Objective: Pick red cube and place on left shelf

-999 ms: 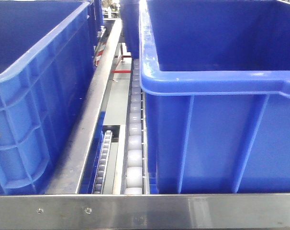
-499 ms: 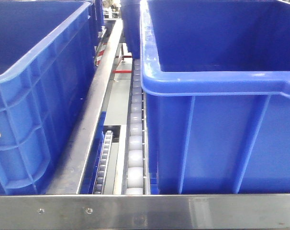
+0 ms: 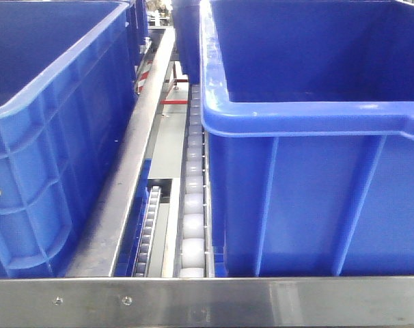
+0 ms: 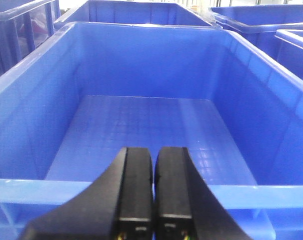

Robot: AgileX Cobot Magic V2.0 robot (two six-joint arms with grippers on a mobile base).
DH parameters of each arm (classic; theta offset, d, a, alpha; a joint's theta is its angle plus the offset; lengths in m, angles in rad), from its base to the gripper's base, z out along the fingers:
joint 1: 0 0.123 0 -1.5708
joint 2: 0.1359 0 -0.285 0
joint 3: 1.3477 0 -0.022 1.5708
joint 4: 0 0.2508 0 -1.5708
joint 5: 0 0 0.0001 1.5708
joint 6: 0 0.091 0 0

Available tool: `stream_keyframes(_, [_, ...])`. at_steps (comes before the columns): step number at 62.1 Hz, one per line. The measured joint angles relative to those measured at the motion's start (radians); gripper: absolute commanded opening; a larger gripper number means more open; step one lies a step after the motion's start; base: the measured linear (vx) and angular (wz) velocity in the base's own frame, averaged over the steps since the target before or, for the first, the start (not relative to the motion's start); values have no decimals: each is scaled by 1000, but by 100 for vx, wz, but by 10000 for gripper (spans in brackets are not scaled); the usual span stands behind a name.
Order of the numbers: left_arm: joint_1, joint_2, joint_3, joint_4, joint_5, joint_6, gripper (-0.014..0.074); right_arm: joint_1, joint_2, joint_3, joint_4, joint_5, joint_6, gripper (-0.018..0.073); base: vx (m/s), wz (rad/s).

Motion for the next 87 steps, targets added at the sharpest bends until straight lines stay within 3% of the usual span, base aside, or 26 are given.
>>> stream_keyframes(24, [0, 0, 0, 0, 0, 0, 102, 0, 0, 0, 66, 0, -4, 52, 0, 0])
stream_keyframes(87, [0, 0, 0, 0, 0, 0, 102, 0, 0, 0, 69, 0, -4, 52, 0, 0])
